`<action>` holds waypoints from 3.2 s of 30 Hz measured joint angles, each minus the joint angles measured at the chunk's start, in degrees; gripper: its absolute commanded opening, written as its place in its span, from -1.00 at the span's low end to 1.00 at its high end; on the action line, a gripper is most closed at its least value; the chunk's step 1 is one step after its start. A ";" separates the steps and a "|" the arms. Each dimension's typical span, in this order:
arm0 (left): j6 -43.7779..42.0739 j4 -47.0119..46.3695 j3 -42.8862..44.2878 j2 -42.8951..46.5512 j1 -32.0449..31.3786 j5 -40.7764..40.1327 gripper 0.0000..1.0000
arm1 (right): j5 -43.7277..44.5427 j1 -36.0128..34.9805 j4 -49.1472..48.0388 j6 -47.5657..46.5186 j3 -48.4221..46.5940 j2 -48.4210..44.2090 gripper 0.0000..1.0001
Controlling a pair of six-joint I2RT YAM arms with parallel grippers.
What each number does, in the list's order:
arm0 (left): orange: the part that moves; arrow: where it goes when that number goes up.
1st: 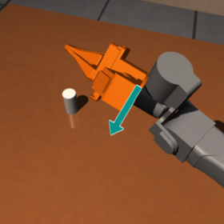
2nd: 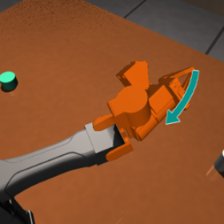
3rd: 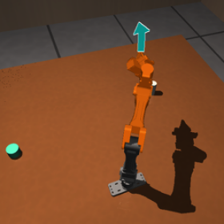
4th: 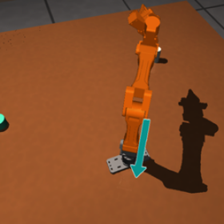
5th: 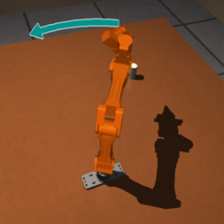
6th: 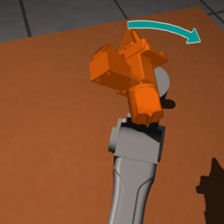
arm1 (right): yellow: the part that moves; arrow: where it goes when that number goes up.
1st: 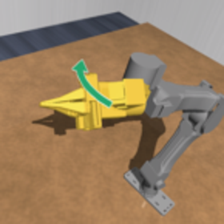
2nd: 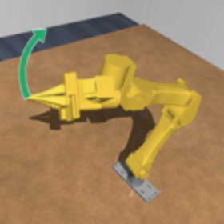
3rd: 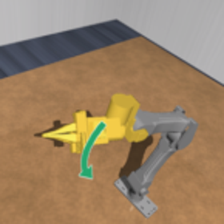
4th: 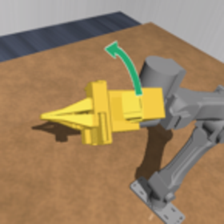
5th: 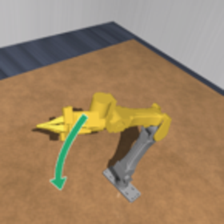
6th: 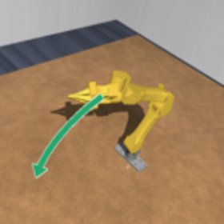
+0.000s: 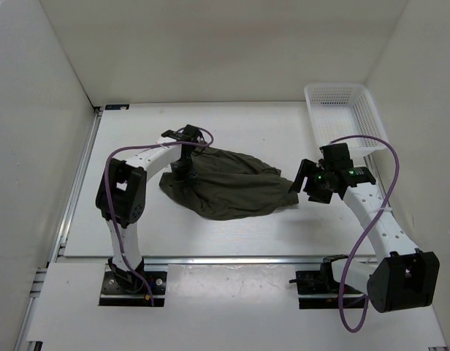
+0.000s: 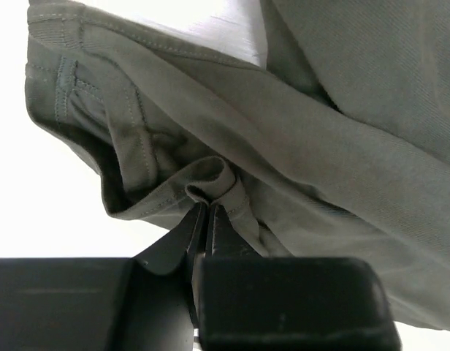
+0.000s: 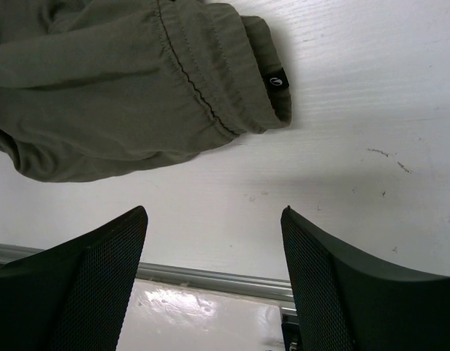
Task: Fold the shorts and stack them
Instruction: Flatten the shorts out
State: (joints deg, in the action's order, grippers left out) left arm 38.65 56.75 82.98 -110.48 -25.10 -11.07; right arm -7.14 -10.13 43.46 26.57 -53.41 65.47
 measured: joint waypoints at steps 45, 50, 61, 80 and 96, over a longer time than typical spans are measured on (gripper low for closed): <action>0.11 9.18 -4.35 26.67 7.43 5.16 -0.78 | -5.60 0.22 -33.94 13.77 14.14 20.83 -1.00; -2.97 10.99 7.89 19.89 14.36 7.67 -0.78 | -2.75 -0.02 -23.80 10.78 -2.67 24.02 -1.00; -5.20 10.05 40.13 7.13 26.45 14.91 -0.78 | -3.78 -0.28 -15.30 5.40 -43.98 31.45 -1.00; -7.74 10.47 -7.13 34.84 27.43 16.61 0.27 | 5.46 -0.74 -1.07 -0.55 -6.47 -2.29 0.57; -11.32 6.62 40.72 -21.68 19.71 16.83 0.60 | 4.70 -0.72 -2.95 -3.21 -44.35 48.43 0.08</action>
State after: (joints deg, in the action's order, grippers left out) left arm 27.33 63.37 123.70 -132.16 -5.39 5.76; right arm -2.44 -10.85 40.51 23.35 -97.76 113.91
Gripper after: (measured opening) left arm 0.795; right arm 0.510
